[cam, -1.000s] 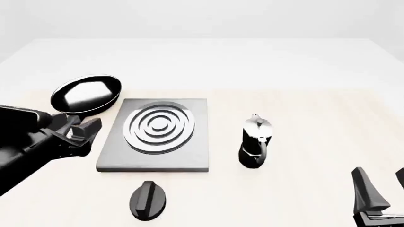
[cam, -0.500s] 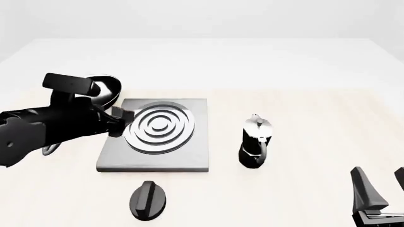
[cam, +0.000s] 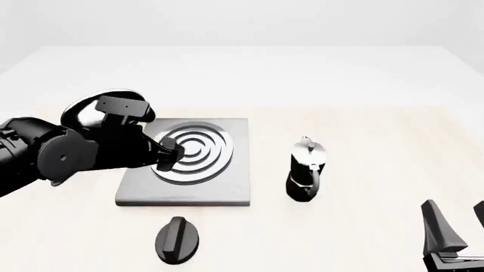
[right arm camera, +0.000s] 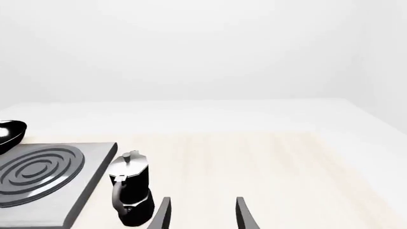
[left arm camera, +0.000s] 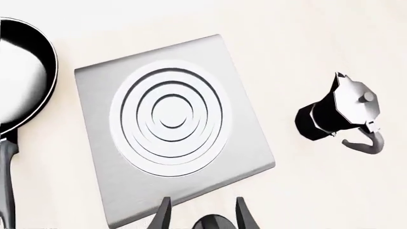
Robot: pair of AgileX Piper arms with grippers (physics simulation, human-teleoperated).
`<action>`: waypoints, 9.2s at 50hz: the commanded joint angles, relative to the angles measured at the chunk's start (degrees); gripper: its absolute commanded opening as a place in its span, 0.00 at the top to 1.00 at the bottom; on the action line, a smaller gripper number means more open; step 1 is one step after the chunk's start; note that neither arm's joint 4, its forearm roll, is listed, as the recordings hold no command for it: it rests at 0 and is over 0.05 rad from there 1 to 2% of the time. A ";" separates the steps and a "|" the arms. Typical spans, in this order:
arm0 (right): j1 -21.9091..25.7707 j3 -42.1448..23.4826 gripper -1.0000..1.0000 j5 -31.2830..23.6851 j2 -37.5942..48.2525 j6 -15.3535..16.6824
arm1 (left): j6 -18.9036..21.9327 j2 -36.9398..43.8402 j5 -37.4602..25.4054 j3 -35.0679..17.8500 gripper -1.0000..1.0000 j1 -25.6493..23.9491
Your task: Turn on the stove and put the moka pot on it.
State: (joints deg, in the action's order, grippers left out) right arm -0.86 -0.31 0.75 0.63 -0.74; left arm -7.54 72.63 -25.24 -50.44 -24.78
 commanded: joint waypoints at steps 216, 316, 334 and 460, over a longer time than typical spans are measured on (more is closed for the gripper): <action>10.37 -22.16 0.00 -19.15 20.27 -4.89 | 8.79 -43.86 33.12 38.48 0.00 18.09; 22.68 -26.11 0.00 -0.92 55.83 -7.93 | 11.54 -72.62 31.54 50.39 0.00 23.09; 24.93 -25.69 0.00 4.12 60.76 -9.88 | 11.62 -72.62 31.34 50.38 0.00 23.15; 22.09 -19.80 1.00 10.61 64.58 -11.18 | 12.43 -72.62 31.63 50.42 0.00 21.87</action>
State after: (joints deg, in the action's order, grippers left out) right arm 22.97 -20.11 18.40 73.06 -12.93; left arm 4.72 0.01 6.16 -0.03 -2.50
